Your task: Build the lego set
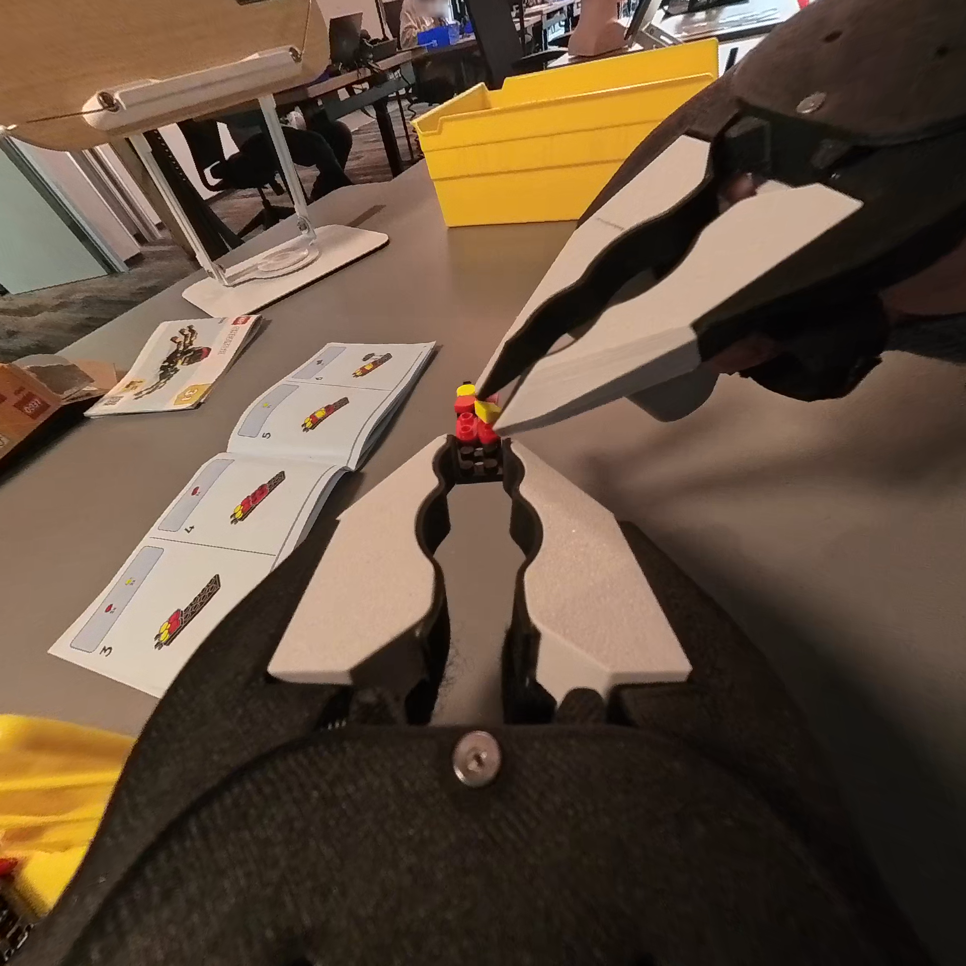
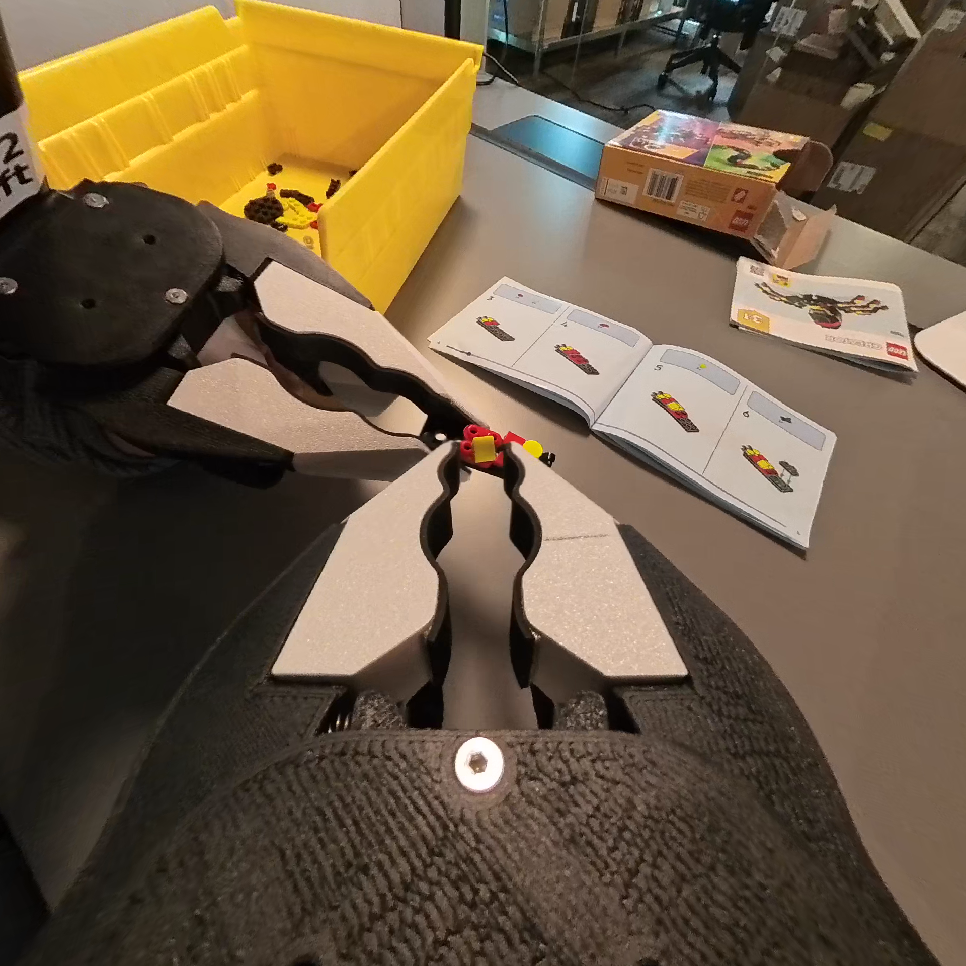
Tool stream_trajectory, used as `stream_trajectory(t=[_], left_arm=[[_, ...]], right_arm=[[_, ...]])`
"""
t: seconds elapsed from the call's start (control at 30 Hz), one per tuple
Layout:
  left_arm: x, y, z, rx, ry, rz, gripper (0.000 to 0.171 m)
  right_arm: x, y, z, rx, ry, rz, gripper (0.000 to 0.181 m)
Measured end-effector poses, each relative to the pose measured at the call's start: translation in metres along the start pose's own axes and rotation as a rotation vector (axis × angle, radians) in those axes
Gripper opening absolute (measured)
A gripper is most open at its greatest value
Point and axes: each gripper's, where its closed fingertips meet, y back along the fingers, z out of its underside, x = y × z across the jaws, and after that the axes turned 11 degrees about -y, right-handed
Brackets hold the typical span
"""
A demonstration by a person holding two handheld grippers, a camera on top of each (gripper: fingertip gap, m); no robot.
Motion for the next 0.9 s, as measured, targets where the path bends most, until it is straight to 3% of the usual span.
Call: stream_trajectory(t=[0.2,0.33,0.47,0.7,0.9], left_arm=[[0.0,0.0,0.0,0.004,0.011,0.008,0.016],[0.006,0.001,-0.003,0.022,0.014,0.061,0.016],[0.023,0.003,-0.009,0.068,-0.016,0.175,0.016],[0.045,0.01,-0.018,0.137,-0.069,0.308,0.016],[0.047,0.011,-0.019,0.147,-0.06,0.33,0.016]], right_arm=[[-0.003,0.006,-0.006,0.042,0.183,-0.01,0.027],[-0.019,0.025,-0.005,0.038,0.525,-0.182,0.031],[-0.023,0.041,0.003,-0.082,0.757,-0.369,0.026],[-0.03,0.046,0.012,-0.219,0.764,-0.592,0.025],[-0.03,0.045,0.021,-0.253,0.734,-0.636,0.015]])
